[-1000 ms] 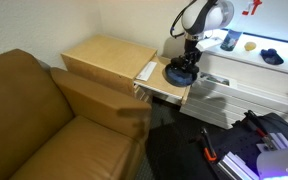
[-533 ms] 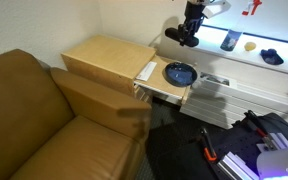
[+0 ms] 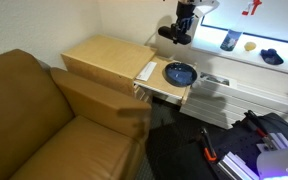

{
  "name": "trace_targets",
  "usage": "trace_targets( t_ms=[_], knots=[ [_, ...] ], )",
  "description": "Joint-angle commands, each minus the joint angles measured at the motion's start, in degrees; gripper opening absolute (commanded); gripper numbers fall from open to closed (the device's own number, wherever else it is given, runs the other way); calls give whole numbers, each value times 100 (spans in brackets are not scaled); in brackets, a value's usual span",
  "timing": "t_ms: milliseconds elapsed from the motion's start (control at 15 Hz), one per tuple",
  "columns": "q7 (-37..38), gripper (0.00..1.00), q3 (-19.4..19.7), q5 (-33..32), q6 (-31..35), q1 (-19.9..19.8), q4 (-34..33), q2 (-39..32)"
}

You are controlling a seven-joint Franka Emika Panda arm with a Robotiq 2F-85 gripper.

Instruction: Move the eyeglass case from the bowl to the nightstand

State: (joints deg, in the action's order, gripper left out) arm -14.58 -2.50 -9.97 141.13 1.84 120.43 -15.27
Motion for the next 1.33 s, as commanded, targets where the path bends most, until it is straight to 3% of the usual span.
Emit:
trace_targets(
  t_ms=[0, 200, 267, 333, 467, 533, 667, 1133, 1200, 1267],
  knots=[
    [-27, 28, -24, -476, -370, 263, -1448, -1032],
    [-63, 28, -40, -533, -705, 423, -2506, -1786],
    [14, 28, -46, -455, -374, 361, -1715, -1252],
    [17, 53, -48, -452, -400, 390, -1916, -1419],
    [20, 53, -47, -452, -395, 393, -1905, -1443],
    [19, 28, -46, -452, -395, 382, -1890, -1419],
    [25, 28, -26, -423, -377, 374, -2304, -1830],
    [-107, 28, -71, -354, -920, 521, -4711, -3412],
    [5, 53, -22, -410, -541, 488, -3903, -2958],
    [3, 53, -21, -407, -626, 518, -4174, -3132]
  ],
)
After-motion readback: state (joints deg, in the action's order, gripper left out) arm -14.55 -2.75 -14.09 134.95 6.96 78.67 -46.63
